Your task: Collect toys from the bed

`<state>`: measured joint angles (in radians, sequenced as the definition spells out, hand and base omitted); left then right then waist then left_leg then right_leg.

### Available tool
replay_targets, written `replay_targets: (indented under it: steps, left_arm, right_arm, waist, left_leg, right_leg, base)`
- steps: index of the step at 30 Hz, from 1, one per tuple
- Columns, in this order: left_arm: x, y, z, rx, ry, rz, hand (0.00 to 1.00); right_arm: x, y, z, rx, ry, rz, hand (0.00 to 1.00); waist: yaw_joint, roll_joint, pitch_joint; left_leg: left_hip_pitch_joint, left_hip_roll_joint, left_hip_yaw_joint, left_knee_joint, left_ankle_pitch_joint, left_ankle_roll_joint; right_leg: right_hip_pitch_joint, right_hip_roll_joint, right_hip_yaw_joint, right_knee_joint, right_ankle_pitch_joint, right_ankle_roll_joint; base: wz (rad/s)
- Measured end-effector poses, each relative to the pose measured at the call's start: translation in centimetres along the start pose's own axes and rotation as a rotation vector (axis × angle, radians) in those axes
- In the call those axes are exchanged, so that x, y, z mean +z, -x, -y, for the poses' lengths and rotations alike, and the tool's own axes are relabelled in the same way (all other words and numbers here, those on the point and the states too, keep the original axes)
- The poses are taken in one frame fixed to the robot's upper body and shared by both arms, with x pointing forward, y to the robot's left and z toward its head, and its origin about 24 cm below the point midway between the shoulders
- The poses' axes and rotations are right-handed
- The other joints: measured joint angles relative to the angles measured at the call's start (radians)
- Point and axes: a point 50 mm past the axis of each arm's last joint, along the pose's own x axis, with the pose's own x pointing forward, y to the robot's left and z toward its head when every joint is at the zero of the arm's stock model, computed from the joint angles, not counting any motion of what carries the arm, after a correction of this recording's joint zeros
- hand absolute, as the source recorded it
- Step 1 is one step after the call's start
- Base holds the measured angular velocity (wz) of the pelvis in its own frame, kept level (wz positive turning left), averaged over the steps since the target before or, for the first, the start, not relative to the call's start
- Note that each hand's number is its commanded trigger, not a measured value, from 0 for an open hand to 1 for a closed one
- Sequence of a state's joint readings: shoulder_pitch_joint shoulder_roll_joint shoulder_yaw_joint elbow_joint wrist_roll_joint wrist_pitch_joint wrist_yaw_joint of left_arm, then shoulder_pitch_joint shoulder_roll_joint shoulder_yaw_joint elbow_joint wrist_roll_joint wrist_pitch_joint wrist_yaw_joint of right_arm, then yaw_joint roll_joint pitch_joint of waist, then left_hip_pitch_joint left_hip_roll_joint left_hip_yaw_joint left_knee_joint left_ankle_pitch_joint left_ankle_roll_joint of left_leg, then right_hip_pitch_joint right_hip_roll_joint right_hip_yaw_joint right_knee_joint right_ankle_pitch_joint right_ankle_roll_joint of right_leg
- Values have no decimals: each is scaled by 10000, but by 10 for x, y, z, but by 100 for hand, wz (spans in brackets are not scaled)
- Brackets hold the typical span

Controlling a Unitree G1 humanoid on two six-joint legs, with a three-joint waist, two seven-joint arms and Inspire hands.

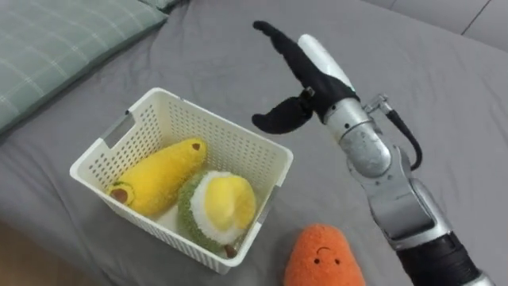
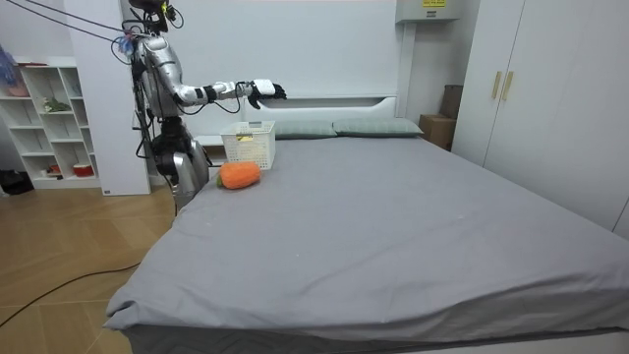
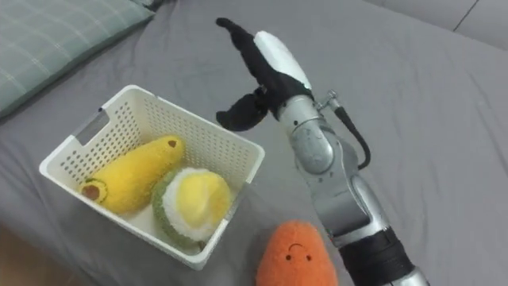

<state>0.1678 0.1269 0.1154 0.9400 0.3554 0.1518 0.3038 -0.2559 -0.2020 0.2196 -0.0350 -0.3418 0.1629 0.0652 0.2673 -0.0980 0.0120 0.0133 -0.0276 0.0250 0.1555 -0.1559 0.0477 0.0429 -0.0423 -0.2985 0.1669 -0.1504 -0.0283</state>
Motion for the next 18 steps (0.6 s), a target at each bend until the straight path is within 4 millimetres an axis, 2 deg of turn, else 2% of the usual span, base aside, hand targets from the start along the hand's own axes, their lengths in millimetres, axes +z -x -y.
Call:
replay_targets:
  steps: [1, 2, 4, 6, 7, 11, 12, 13, 18]
  left_arm:
    - [-4, 1, 1, -27, 4, -115, 0]
    - [-6, 2, 2, -45, 13, -150, 0]
    - [-10, 3, 3, -51, 23, -256, 0]
    - [-11, 3, 2, 66, 39, -265, 0]
    - [-14, 4, 2, 114, 51, -301, 0]
    - [-20, 5, 3, 87, 111, -456, 0]
    - [-23, 6, 3, 86, 80, -528, 0]
    - [-25, 6, 2, 109, 41, -592, 0]
    - [-30, 7, 4, 172, 225, -833, 0]
  right_arm:
    - [-8, 6, 1, -168, -176, -291, 0]
    - [-12, 9, 2, -250, -224, -452, 0]
    - [-28, 20, 4, -572, -327, -1071, 0]
    - [-41, 31, 6, -707, -483, -1561, 0]
    - [-51, 40, 6, -765, -679, -1962, 0]
    - [-67, 56, 7, -955, -613, -2666, 0]
    - [-73, 62, 6, -1011, -567, -2893, 0]
    - [-81, 67, 2, -913, -497, -3251, 0]
    - [-126, 100, -21, -71, -457, -5494, 0]
  waist:
    - [-217, 52, -53]
    - [-274, 89, -64]
    - [-545, 204, -154]
    - [-783, 238, -152]
    - [-871, 240, -187]
    - [-1302, 256, -181]
    - [-1467, 310, -146]
    - [-1551, 274, -168]
    - [-1618, 282, -146]
  left_leg:
    - [75, 11, 98, -37, 0, 0]
    - [114, 27, 183, -47, 0, 0]
    - [206, 59, 350, -96, -1, -1]
    - [332, 96, 470, -125, -4, -8]
    - [382, 110, 527, -166, -12, -17]
    - [518, 140, 697, -215, -27, -29]
    - [544, 152, 771, -213, -43, -30]
    - [554, 154, 805, -214, -48, -28]
    - [607, 149, 894, -205, -135, 9]
  right_leg:
    - [-26, 10, 108, 23, 0, 0]
    - [-31, 21, 201, 34, 1, -1]
    - [-28, 58, 377, 43, 11, -8]
    - [78, 89, 484, 33, 19, -22]
    - [103, 100, 528, 39, 19, -22]
    - [131, 136, 709, 71, 27, -34]
    - [132, 148, 763, 69, 29, -37]
    - [131, 148, 782, 77, 29, -37]
    - [136, 145, 930, 144, 26, -14]
  base:
    - [-25]
    - [-33]
    - [-24]
    - [-14]
    - [-15]
    - [-16]
    - [-14]
    - [-12]
    - [-9]
